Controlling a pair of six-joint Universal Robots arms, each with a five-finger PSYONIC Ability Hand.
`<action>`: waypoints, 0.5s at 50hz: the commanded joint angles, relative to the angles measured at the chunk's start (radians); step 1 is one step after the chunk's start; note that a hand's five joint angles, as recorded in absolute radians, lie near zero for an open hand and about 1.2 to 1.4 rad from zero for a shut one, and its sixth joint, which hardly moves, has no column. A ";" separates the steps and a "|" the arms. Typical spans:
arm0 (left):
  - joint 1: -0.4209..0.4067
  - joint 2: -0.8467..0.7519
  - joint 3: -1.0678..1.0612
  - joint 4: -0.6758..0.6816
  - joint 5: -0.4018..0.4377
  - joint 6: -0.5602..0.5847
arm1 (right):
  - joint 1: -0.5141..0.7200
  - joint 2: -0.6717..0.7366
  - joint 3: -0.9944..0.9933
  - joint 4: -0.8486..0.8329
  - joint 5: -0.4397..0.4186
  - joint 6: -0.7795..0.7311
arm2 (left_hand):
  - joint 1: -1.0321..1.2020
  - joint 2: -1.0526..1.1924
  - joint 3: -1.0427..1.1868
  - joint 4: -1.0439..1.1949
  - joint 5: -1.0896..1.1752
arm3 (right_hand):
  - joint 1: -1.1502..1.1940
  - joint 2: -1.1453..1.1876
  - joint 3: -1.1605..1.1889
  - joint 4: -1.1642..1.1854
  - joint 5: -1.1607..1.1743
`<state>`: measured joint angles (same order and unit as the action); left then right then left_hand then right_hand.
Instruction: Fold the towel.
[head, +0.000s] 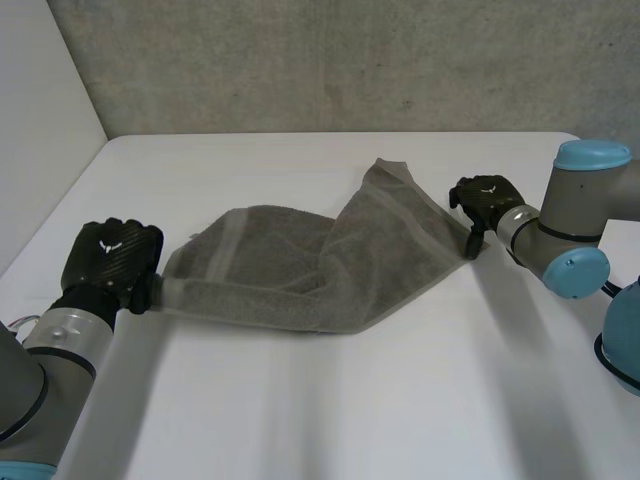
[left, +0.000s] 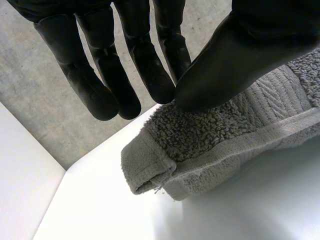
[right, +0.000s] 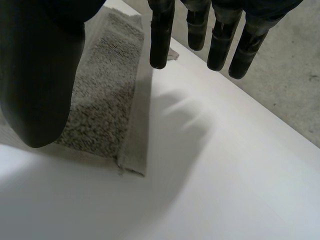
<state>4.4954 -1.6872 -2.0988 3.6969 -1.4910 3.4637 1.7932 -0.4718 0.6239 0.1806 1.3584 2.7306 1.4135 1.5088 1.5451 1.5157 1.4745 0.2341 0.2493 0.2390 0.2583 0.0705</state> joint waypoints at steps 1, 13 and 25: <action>-0.007 0.000 -0.001 0.000 0.000 0.000 | -0.021 0.035 -0.042 0.022 0.004 -0.002 | -0.017 -0.113 -0.149 -0.119 -0.253 | 0.004 -0.012 -0.001 -0.021 -0.007; -0.010 0.000 -0.006 0.000 0.000 0.000 | -0.025 0.082 -0.101 0.031 0.004 -0.002 | -0.017 -0.113 -0.149 -0.119 -0.253 | 0.012 -0.003 0.007 -0.012 0.001; -0.010 0.000 -0.007 0.000 0.000 0.000 | -0.014 0.116 -0.154 0.031 0.005 0.001 | -0.017 -0.113 -0.149 -0.119 -0.253 | 0.092 0.076 0.087 0.067 0.081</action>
<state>4.4856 -1.6874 -2.1050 3.6969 -1.4910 3.4637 1.7723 -0.3708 0.4909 0.2118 1.3637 2.7304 1.4135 1.5088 1.5451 1.5157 1.4745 0.2956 0.2815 0.2868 0.2826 0.1290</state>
